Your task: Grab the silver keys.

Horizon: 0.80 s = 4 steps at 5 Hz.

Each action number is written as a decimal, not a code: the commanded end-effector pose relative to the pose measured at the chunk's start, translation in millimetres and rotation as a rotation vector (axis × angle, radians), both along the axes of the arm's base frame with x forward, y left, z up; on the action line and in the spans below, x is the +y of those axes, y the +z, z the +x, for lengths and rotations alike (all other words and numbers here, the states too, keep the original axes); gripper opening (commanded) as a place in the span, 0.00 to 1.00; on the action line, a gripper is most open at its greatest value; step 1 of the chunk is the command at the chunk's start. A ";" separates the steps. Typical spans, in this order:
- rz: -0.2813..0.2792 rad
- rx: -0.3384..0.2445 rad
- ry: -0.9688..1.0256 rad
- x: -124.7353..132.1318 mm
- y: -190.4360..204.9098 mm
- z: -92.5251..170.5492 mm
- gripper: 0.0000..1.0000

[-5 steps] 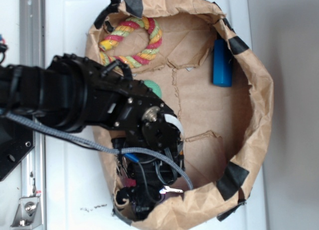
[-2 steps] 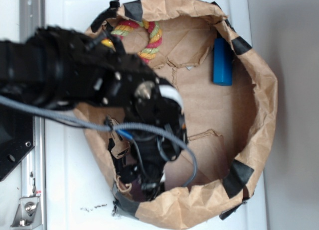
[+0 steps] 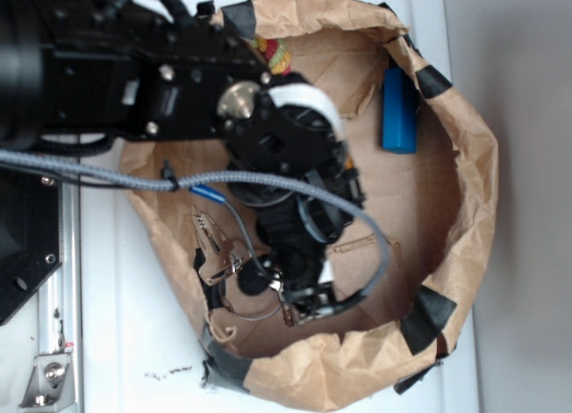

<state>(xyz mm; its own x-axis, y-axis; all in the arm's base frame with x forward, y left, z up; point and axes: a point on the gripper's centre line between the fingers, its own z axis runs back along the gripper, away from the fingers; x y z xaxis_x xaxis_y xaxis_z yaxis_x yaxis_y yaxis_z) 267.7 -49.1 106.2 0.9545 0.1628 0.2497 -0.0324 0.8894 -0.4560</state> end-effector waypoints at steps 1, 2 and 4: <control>0.033 -0.026 -0.052 -4.0 32.8 -12.1 1.00; 0.057 0.019 -0.035 -10.6 8.7 -8.4 1.00; 0.092 0.067 -0.018 -20.5 -17.1 -13.3 1.00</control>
<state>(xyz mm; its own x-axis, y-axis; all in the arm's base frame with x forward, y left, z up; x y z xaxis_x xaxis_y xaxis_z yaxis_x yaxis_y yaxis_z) 256.4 -63.5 77.6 0.9749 0.1422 0.1714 -0.0706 0.9272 -0.3679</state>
